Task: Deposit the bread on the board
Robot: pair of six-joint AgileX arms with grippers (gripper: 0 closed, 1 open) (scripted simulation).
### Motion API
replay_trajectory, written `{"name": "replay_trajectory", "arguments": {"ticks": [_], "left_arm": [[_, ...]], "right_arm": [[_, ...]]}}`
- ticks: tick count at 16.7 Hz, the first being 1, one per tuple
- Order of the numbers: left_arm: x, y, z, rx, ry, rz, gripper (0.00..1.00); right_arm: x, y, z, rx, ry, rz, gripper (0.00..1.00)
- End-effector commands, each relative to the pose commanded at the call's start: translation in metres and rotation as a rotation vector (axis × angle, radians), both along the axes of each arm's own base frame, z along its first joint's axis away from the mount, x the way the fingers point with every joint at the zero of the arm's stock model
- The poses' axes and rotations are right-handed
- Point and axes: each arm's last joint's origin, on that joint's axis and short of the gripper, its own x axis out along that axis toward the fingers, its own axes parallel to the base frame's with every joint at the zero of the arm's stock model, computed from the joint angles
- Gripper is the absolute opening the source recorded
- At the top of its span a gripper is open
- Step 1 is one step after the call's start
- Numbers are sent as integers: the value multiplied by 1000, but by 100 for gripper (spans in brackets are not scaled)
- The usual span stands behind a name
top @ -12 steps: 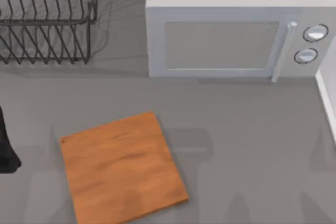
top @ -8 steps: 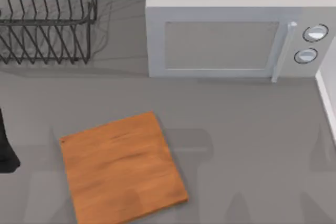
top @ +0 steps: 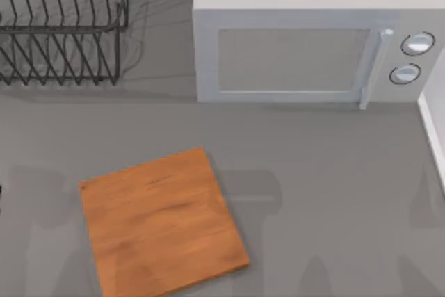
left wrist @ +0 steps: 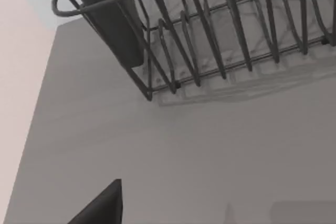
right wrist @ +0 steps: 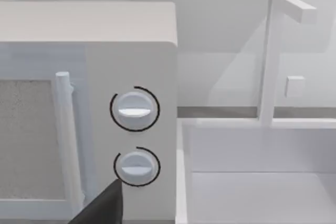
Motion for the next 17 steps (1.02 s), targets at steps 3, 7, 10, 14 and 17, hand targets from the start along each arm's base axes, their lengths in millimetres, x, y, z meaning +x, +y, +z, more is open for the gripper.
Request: {"name": "replay_trajectory", "arguments": {"ticks": [3, 7, 10, 14, 17], "left_arm": [[19, 16, 7, 103, 283, -79, 100], [49, 48, -3, 100, 683, -304, 100], [69, 80, -21, -23, 880, -547, 100], [89, 131, -53, -251, 872, -868, 100], [99, 171, -83, -369, 687, -1023, 100]], "right_arm": [[0, 0, 0, 0, 0, 0, 100], [0, 0, 0, 0, 0, 0, 100], [0, 0, 0, 0, 0, 0, 100], [0, 0, 0, 0, 0, 0, 100], [0, 0, 0, 0, 0, 0, 100]]}}
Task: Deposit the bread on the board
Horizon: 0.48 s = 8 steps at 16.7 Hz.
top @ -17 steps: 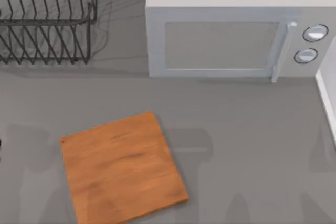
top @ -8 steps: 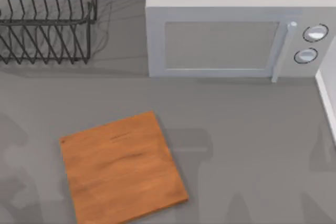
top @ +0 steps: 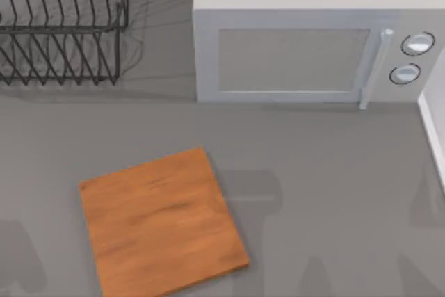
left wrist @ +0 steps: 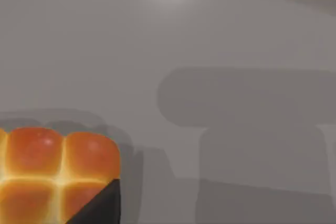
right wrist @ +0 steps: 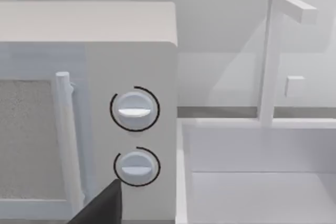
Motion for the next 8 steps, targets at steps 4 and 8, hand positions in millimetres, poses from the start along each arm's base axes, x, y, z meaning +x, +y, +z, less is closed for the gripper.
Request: {"name": "replay_trajectory", "arguments": {"ticks": [4, 8], "left_arm": [[4, 45, -40, -168, -246, 23, 100], [2, 69, -75, -222, -431, 80, 100]], "right_arm": [[0, 0, 0, 0, 0, 0, 100], [0, 0, 0, 0, 0, 0, 100]]}}
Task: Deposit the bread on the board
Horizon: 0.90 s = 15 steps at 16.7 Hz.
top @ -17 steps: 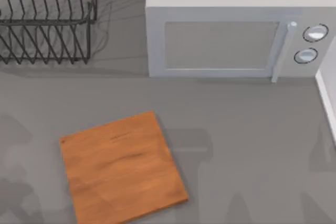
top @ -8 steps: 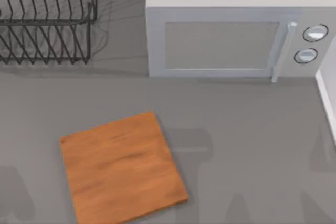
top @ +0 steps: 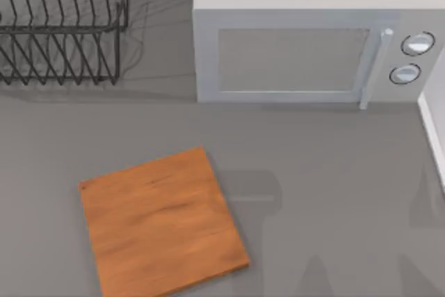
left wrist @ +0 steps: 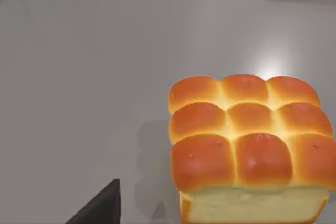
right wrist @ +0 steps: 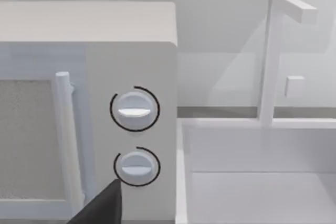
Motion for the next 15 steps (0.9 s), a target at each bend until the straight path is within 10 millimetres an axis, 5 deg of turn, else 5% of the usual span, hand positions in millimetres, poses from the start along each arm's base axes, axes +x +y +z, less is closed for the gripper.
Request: {"name": "replay_trajectory", "arguments": {"ticks": [3, 9, 15], "left_arm": [[-2, 1, -16, -21, -35, 14, 100], [0, -1, -9, -4, -46, 6, 100], [15, -32, -25, -20, -35, 14, 100]], "right_arm": [[0, 0, 0, 0, 0, 0, 100], [0, 0, 0, 0, 0, 0, 100], [0, 0, 0, 0, 0, 0, 100]]}}
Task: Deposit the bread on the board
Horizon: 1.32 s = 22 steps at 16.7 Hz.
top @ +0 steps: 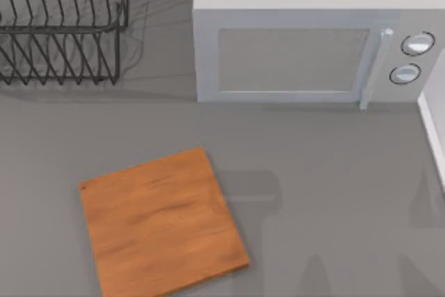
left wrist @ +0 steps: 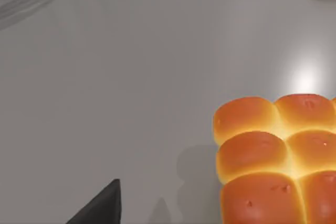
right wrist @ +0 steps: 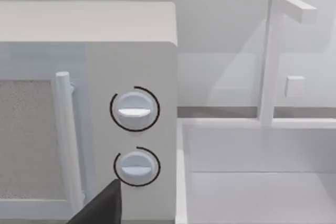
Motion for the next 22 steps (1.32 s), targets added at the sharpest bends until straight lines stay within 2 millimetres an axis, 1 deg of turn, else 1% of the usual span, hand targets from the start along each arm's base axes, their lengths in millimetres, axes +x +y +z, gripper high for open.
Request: {"name": "replay_trajectory", "arguments": {"ticks": [3, 5, 10, 22], "left_arm": [[8, -18, -8, 0, 0, 0, 100], [11, -25, -11, 0, -1, -1, 100], [12, -28, -12, -1, -1, 0, 100], [12, -28, -12, -1, -1, 0, 10]], "right_arm": [[0, 0, 0, 0, 0, 0, 100], [0, 0, 0, 0, 0, 0, 100], [0, 0, 0, 0, 0, 0, 100], [0, 0, 0, 0, 0, 0, 100]]}}
